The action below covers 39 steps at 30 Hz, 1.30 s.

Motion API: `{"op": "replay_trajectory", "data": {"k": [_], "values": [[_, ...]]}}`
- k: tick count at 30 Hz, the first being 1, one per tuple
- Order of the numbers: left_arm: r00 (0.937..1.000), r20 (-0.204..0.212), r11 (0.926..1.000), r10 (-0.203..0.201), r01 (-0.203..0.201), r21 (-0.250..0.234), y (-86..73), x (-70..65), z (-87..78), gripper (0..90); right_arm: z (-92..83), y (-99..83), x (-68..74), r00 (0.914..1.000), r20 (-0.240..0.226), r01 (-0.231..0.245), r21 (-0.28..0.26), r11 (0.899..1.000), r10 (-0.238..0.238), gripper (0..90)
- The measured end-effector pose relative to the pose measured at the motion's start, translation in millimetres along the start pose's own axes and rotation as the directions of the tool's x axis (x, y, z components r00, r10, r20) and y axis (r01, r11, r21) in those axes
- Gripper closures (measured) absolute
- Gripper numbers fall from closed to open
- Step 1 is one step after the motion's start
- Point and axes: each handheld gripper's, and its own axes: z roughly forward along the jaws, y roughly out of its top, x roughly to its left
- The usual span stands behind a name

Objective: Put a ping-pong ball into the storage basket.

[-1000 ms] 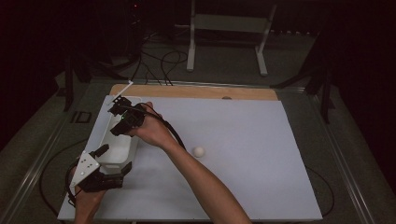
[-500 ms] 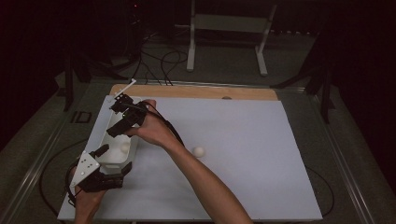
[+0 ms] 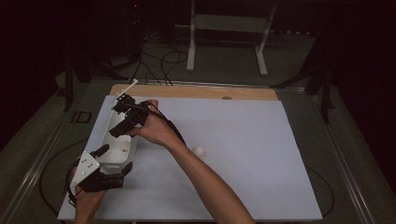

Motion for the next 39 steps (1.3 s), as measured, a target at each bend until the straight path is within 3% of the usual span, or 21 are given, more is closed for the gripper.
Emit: {"op": "replay_trajectory", "data": {"k": [39], "values": [[1.0,0.002,1.0,-0.004,0.004,0.004,0.0,0.1,2.0,0.6,-9.6,-14.4,-18.2,0.9998,0.02,-0.009,0.016,1.0,0.009,10.5]]}}
